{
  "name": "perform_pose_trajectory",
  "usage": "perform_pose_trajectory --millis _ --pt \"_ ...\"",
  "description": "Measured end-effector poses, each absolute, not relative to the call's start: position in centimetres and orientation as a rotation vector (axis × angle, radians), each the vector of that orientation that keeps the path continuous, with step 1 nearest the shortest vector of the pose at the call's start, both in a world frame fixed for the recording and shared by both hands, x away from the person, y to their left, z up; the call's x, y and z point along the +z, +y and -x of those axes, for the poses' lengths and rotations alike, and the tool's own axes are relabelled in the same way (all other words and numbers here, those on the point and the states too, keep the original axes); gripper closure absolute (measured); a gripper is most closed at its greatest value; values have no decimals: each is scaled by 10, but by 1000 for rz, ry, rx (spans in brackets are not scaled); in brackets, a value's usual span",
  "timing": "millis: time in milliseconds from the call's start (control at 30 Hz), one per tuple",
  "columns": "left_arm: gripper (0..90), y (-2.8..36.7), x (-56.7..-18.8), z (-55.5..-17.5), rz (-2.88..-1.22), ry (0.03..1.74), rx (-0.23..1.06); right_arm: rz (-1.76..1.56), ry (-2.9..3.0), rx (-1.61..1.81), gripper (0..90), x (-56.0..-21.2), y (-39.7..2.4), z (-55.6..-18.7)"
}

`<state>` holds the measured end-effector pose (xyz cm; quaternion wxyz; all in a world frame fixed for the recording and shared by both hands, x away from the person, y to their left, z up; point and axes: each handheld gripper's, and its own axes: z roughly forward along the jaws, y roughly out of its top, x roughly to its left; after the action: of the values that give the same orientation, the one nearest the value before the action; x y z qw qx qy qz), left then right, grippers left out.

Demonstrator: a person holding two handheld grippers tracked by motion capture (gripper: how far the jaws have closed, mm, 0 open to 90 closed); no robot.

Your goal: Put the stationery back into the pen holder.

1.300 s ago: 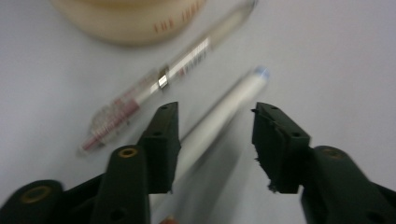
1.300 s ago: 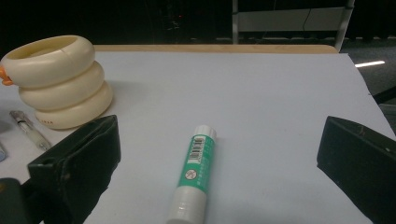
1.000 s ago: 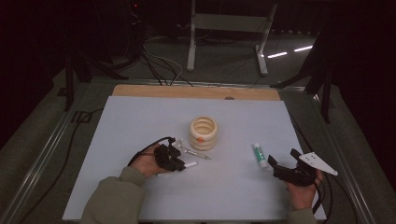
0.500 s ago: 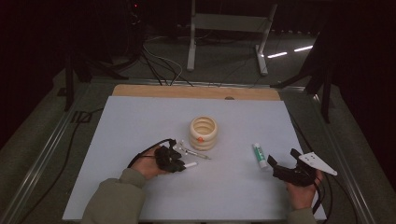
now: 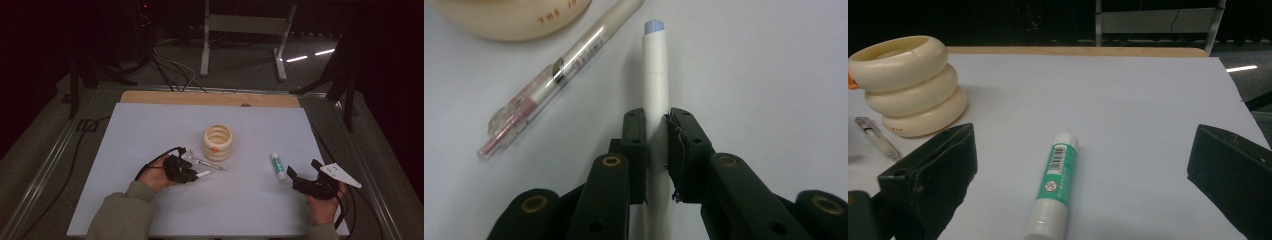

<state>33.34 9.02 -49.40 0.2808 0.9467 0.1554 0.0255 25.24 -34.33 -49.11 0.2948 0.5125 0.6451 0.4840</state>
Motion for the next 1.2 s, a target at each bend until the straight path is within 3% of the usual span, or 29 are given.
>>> perform_pose_trajectory --millis 1200 --pt "792 106 -475 -340 -2287 531 164 -1365 1723 1278 0 -491 -343 -253"
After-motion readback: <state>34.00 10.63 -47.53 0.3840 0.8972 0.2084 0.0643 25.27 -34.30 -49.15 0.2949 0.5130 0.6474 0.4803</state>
